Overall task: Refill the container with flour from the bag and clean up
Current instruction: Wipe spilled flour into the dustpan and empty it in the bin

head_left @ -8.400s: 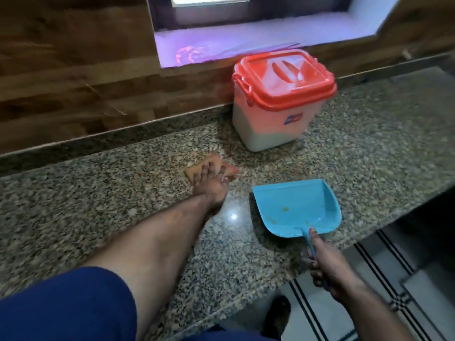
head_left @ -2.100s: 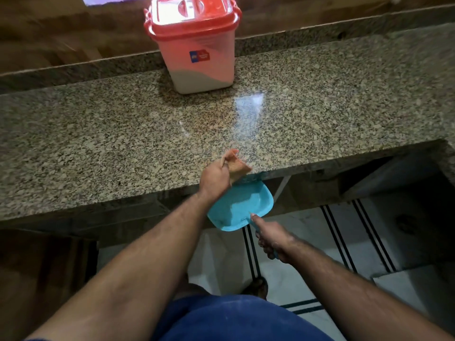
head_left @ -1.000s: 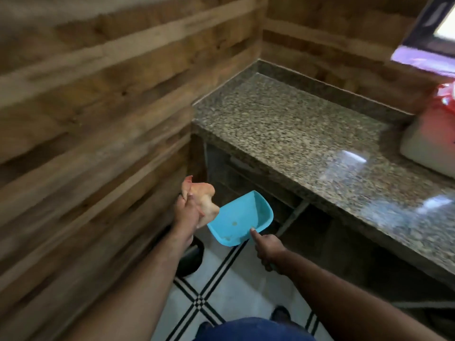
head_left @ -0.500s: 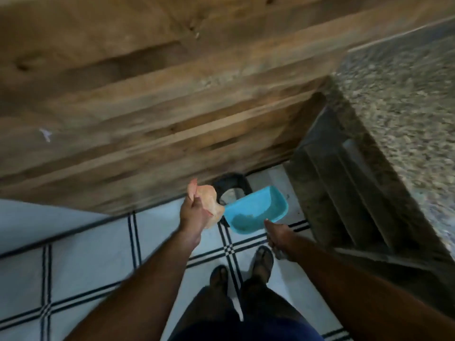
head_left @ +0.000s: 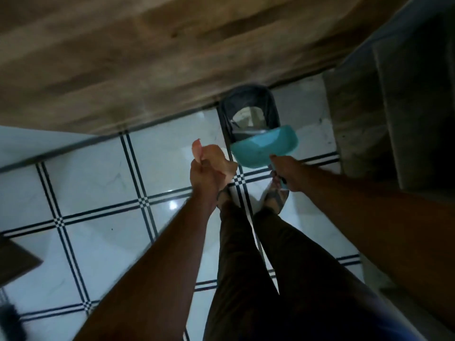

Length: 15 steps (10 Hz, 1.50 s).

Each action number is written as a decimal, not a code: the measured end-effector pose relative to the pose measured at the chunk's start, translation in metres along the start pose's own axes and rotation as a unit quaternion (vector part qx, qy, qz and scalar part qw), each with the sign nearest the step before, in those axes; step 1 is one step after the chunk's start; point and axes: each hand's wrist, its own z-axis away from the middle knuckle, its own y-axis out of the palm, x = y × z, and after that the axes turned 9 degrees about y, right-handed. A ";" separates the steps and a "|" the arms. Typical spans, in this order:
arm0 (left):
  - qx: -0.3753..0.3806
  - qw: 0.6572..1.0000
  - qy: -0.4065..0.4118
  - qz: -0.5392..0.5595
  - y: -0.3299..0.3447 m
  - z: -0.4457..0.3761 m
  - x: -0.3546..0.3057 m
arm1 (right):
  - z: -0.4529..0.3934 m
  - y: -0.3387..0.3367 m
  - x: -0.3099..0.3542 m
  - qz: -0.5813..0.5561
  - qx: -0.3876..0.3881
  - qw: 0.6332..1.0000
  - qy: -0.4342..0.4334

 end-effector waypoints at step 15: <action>0.106 0.991 -0.077 -0.014 -0.010 -0.112 0.087 | -0.208 0.027 -0.007 0.251 0.031 0.957 0.141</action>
